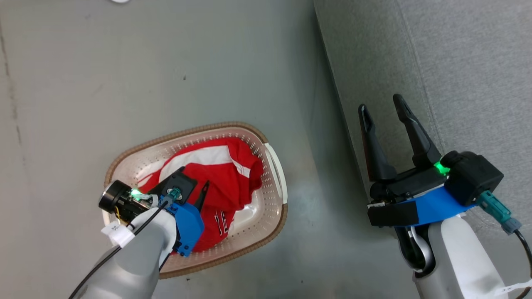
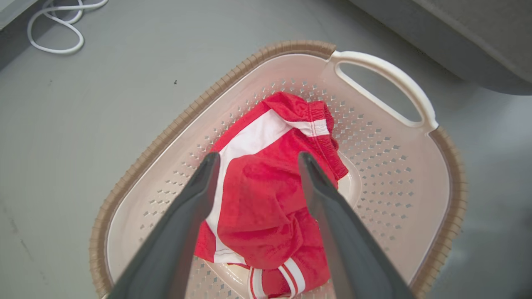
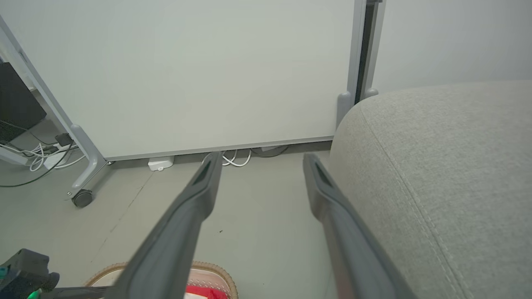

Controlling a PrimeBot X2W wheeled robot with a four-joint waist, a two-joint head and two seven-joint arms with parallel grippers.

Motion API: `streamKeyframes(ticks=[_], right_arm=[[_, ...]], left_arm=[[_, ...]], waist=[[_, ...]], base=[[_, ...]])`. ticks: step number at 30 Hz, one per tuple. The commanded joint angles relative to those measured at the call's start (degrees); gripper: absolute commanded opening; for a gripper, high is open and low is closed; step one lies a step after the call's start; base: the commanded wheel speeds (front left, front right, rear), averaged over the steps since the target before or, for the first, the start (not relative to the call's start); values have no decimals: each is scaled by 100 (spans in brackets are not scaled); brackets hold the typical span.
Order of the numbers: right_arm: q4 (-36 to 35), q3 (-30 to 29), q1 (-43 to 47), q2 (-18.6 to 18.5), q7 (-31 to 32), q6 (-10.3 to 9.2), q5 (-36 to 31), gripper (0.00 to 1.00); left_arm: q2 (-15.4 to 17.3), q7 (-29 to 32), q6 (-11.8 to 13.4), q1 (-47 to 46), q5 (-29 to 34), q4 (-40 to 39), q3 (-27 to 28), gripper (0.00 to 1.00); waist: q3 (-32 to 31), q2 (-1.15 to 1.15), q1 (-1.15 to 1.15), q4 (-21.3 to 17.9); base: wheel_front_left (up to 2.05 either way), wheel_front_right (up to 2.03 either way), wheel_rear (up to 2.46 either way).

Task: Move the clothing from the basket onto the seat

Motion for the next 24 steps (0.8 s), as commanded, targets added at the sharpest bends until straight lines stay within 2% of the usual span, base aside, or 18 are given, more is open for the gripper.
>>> streamKeyframes(ticks=[1,12,24], right_arm=[[-53,-8,-142,-19,-22,13,-13,100],[-413,-4,-486,-19,-22,13,28,100],[-624,-122,-495,-19,-22,13,8,100]], left_arm=[[11,64,-4,-171,-50,111,-99,100],[198,586,-5,-833,-367,579,-854,100],[372,787,-5,-1334,-681,694,-1123,100]], waist=[[303,0,-2,-47],[1210,0,-2,-101],[1787,0,-2,-180]], base=[[0,0,0],[0,0,0],[0,0,0]])
